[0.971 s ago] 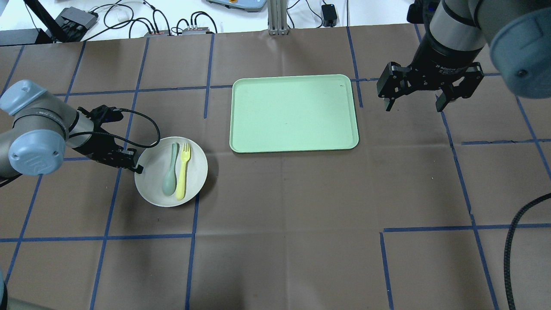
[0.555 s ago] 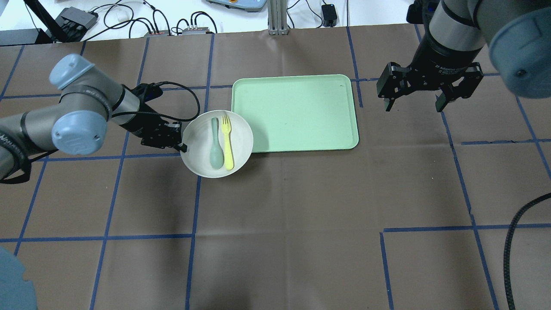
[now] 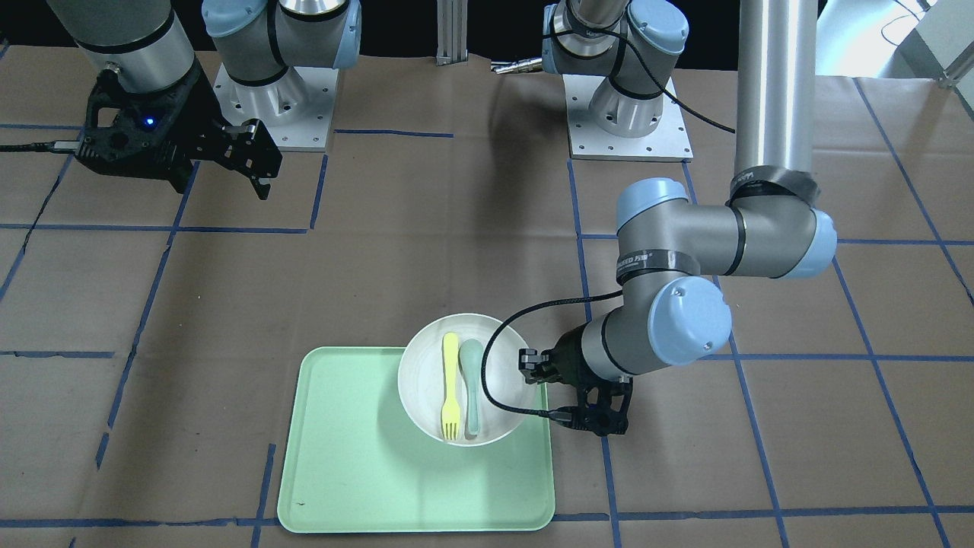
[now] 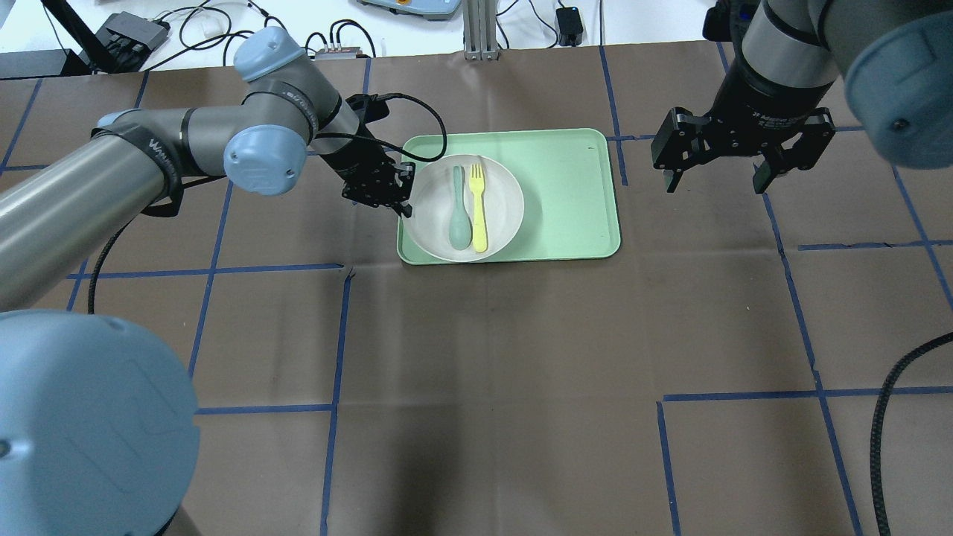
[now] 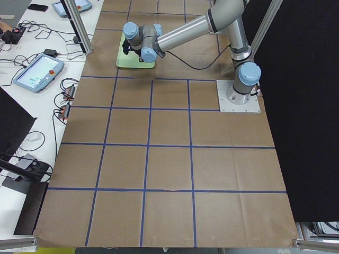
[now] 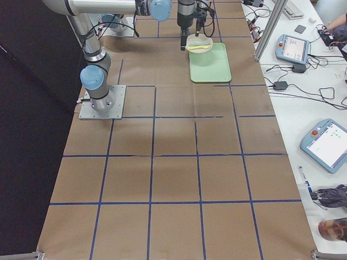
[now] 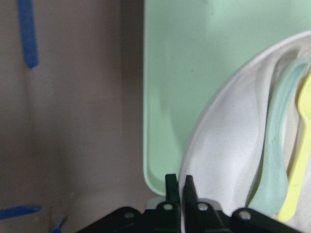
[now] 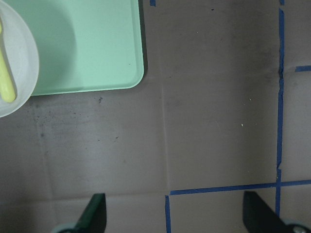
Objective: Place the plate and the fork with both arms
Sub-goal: 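Slide the plate with the left gripper onto the light green tray, then release the plate and raise the left gripper back toward its start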
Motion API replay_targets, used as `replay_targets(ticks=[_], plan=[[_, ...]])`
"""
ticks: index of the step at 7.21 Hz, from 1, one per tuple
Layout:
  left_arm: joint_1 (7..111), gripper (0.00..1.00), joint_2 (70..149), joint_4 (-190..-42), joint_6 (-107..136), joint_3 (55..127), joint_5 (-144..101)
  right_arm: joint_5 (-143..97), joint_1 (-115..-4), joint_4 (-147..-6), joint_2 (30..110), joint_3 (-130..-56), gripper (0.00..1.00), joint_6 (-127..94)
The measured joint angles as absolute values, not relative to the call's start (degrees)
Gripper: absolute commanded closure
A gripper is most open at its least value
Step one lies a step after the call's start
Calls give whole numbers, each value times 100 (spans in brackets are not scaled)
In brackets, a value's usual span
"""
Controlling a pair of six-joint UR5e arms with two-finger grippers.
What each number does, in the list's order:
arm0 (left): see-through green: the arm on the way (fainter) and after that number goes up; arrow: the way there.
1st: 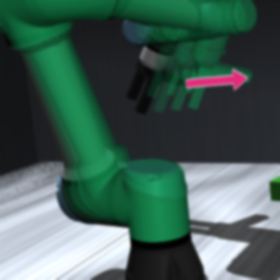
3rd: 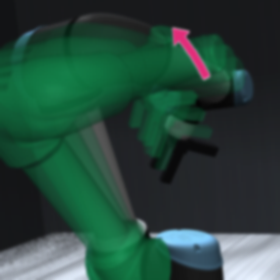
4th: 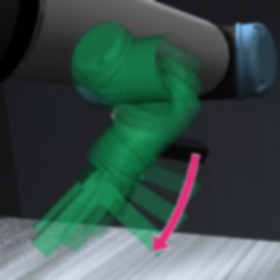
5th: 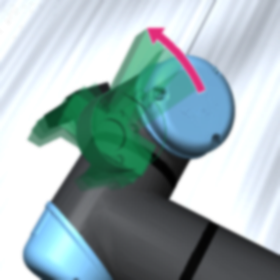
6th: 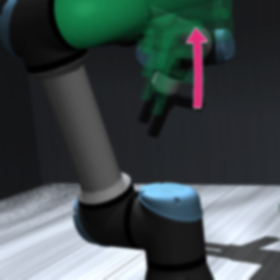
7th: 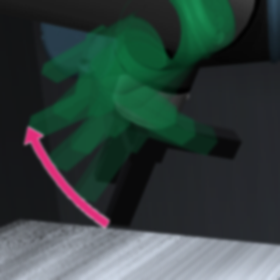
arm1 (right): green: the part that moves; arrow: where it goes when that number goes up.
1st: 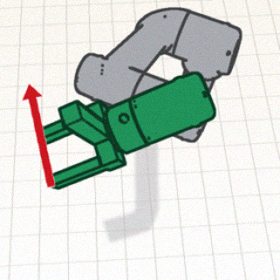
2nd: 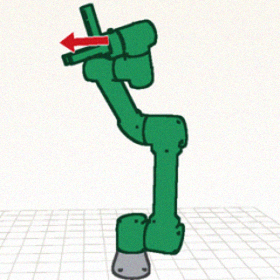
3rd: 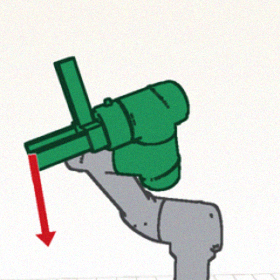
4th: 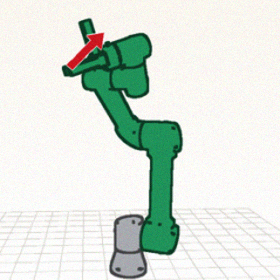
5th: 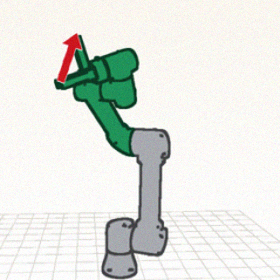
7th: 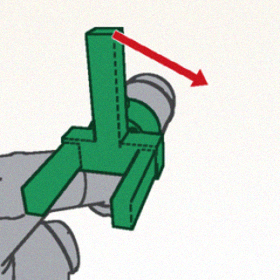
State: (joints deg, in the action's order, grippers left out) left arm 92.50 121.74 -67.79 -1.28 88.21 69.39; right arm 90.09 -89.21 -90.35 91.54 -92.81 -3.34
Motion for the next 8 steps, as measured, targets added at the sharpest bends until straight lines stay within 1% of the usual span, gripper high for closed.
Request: replay_targets(ticks=[4, 5, 7, 8], plan=[[9646, 97, 13219, -7050, 175, 7448, 6932, 9009, -8921, -9035, 9150, -9281, 0, -334], [9725, 97, 13334, -7146, 187, 7292, 6939, 9009, -8921, -9035, 9151, -9281, 0, -334], [9788, 96, 13371, -7200, 193, 7262, 6941, 9009, -8921, -9035, 9153, -9281, 0, -334], [9779, 89, 13374, -7204, 189, 7263, 6938, 9009, -8921, -9035, 9154, -9281, 0, -334]])
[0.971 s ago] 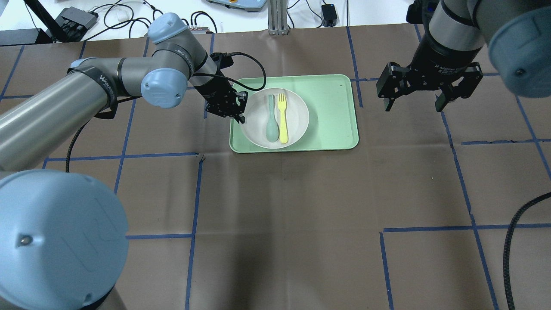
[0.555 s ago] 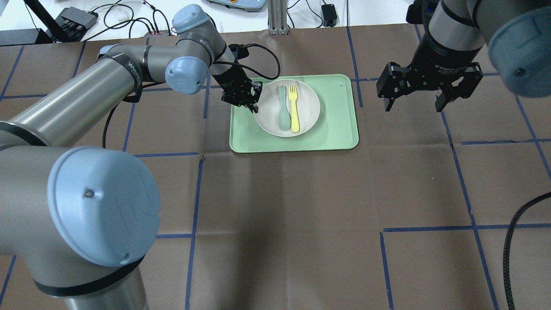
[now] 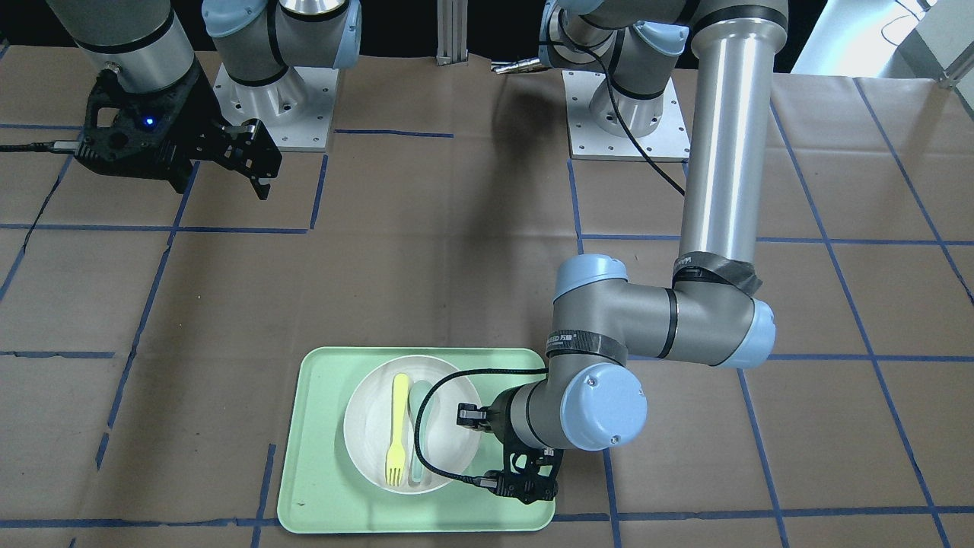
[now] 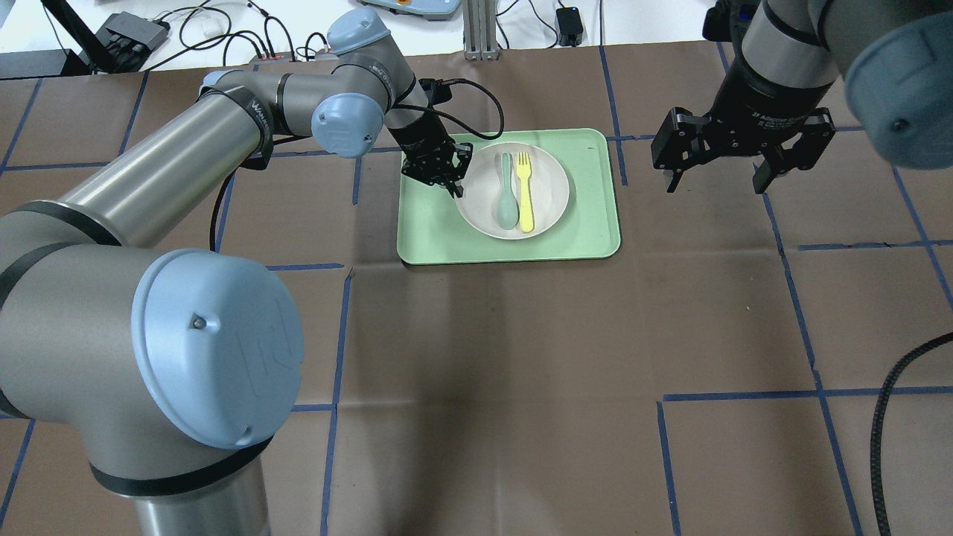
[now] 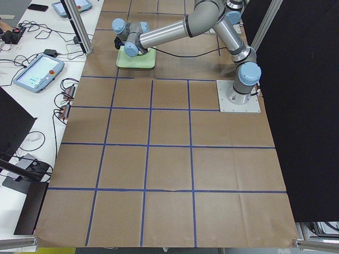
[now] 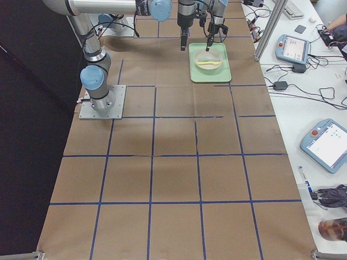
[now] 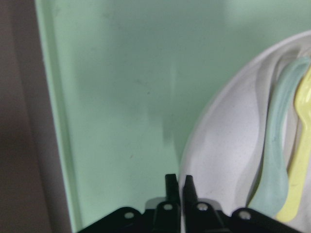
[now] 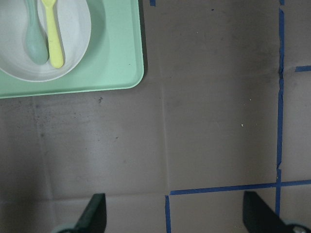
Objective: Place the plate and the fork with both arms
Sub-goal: 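Release the plate and raise the left gripper back toward its start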
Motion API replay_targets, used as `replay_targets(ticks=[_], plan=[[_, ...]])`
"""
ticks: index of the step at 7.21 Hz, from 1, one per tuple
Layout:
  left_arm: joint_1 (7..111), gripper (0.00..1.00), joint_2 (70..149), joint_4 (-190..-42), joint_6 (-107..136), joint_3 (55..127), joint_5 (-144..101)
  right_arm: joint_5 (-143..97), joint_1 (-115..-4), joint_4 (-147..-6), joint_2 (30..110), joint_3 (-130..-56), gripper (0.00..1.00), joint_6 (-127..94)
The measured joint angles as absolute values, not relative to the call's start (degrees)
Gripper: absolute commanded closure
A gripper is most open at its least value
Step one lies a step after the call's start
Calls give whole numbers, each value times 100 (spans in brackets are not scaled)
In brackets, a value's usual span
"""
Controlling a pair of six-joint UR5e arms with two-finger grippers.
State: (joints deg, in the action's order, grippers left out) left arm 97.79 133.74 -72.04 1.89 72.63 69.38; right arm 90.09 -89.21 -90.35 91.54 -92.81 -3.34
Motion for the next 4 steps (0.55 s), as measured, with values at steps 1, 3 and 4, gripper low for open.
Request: replay_targets(ticks=[1, 3, 4], plan=[[9759, 62, 13376, -7206, 173, 7259, 6936, 9009, -8921, -9035, 9154, -9283, 0, -334], [9737, 1, 13359, -7211, 136, 7278, 6942, 9009, -8921, -9035, 9163, -9301, 0, -334], [9729, 1, 13284, -7262, 140, 7372, 6954, 9009, -8921, -9035, 9168, -9302, 0, -334]])
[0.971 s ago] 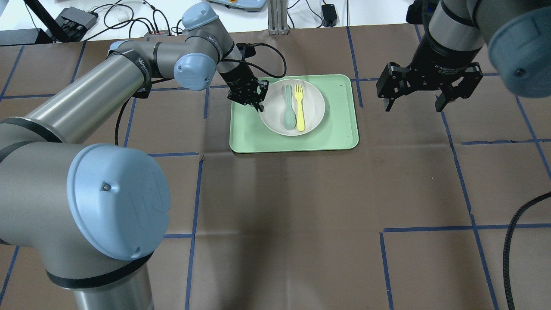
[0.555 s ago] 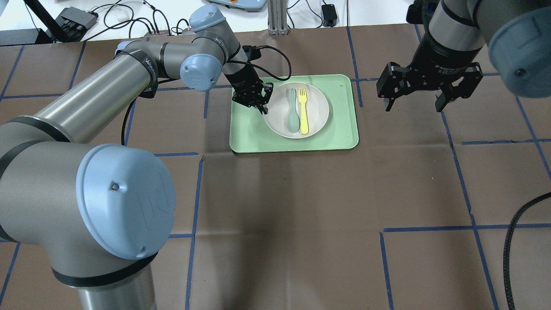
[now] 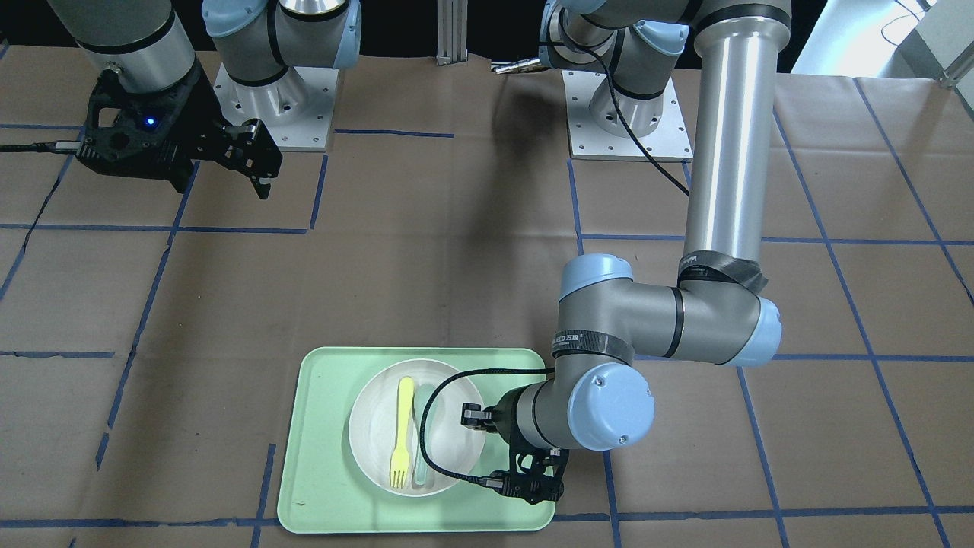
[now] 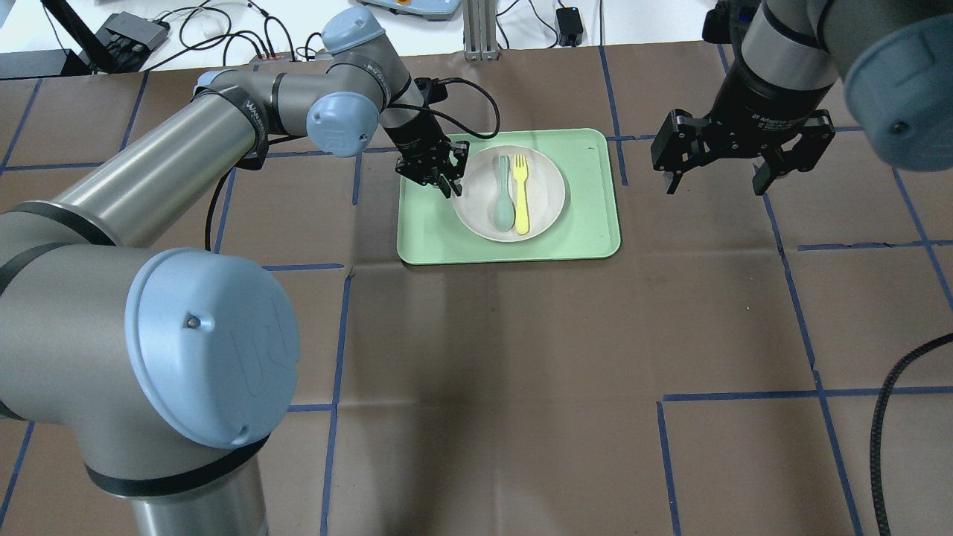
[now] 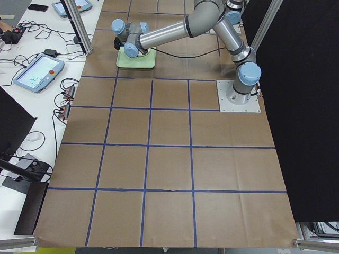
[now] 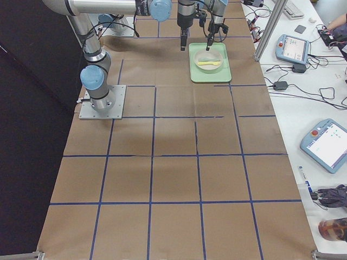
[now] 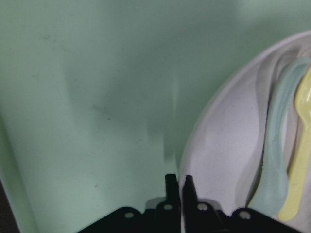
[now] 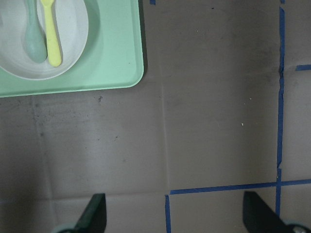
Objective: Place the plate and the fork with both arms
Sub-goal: 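Release the plate and raise the left gripper back toward its start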
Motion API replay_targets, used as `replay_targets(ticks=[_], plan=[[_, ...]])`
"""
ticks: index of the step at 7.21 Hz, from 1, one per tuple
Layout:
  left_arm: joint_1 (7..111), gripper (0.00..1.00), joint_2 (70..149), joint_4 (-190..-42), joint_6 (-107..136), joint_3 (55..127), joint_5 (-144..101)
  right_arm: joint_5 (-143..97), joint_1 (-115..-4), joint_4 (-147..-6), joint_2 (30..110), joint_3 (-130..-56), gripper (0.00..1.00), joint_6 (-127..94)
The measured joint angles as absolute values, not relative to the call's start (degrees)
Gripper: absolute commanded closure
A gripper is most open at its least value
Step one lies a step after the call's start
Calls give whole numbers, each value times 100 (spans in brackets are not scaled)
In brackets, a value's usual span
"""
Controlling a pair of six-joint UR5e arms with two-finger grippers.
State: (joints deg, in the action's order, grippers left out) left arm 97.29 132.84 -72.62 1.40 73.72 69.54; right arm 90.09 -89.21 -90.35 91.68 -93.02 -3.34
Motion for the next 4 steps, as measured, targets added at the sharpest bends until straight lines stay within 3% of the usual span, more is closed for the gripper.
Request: replay_targets(ticks=[2, 4], plan=[[9565, 1, 12747, -7473, 130, 7802, 7206, 9009, -8921, -9035, 9171, -9301, 0, -334], [9276, 1, 11548, -7992, 107, 8391, 7769, 9003, -8921, -9035, 9182, -9301, 0, -334]])
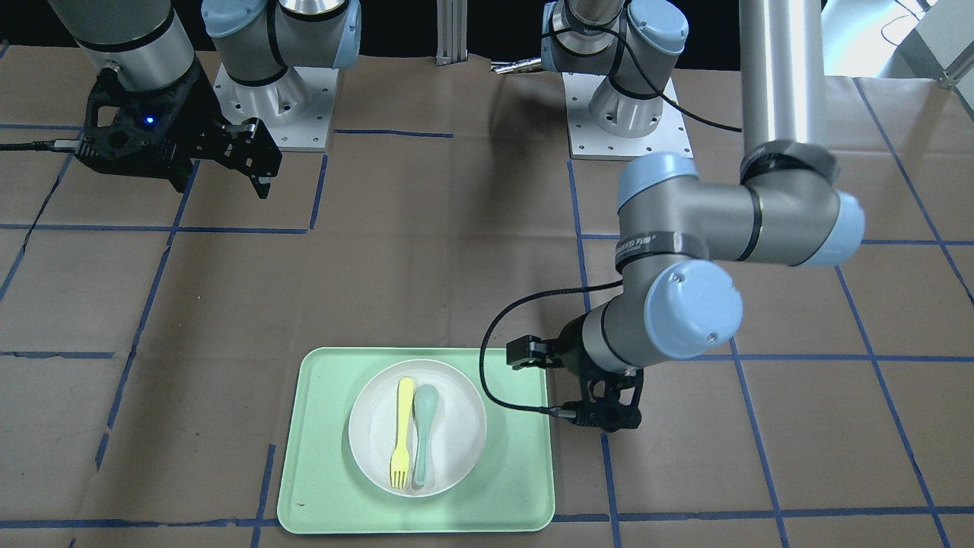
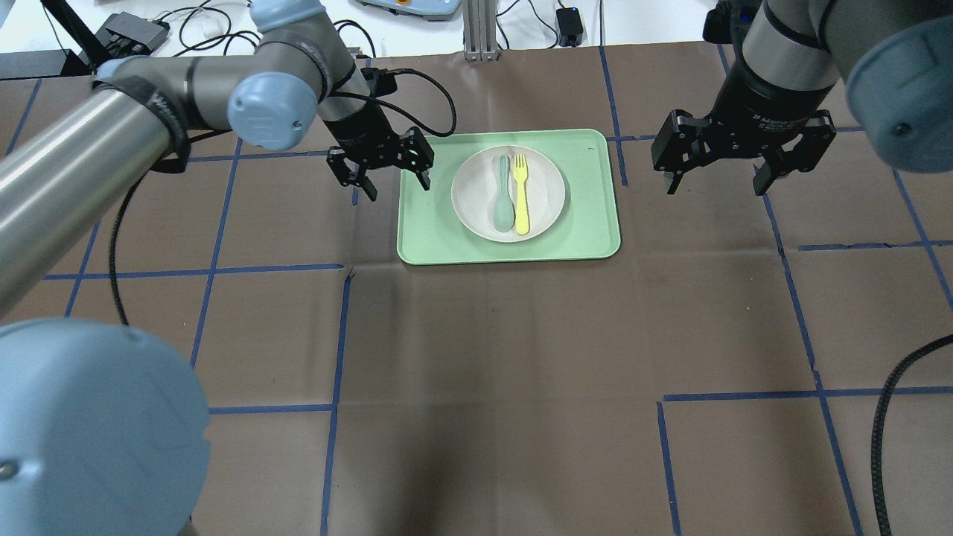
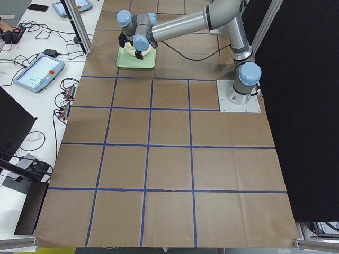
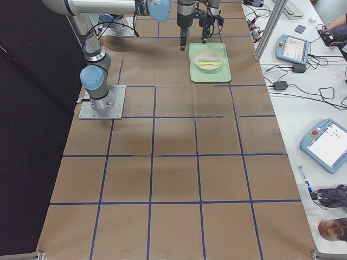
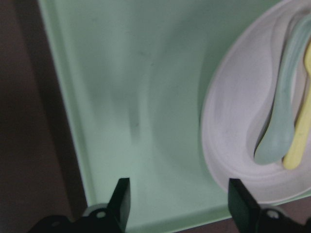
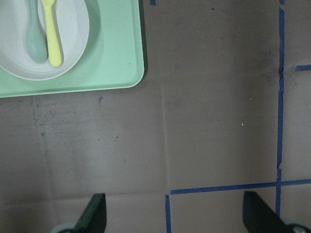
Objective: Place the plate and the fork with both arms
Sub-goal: 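Release the plate and raise the left gripper back toward its start, then move the right gripper over the plate and lower onto the yellow fork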
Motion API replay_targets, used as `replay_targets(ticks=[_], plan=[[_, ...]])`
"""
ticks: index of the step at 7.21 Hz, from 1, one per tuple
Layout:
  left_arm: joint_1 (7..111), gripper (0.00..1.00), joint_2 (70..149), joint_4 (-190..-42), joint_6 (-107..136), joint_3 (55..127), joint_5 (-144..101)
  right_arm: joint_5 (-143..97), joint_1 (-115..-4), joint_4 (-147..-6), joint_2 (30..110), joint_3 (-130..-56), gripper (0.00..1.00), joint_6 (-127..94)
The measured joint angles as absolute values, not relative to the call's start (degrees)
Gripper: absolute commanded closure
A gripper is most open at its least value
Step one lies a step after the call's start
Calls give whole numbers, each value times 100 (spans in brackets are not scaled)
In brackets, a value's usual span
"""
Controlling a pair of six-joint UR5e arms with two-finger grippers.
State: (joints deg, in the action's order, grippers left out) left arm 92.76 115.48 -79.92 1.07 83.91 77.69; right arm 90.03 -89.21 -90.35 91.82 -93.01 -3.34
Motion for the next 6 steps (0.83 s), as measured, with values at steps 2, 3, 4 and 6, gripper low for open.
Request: replay_targets(ticks=[2, 3, 4, 6], plan=[[9205, 1, 10162, -8901, 98, 8865, 8471, 9006, -8921, -9036, 9182, -9299, 0, -332], [9203, 1, 9548, -9476, 97, 8986, 8594, 9019, -8921, -9035, 9187, -9299, 0, -338], [9203, 1, 9105, -9971, 97, 9018, 8714, 9023, -8921, -9039, 9181, -9293, 0, -343], [9207, 1, 8750, -10406, 99, 8949, 9013, 9008, -8923, -9128, 9163, -9278, 0, -350]])
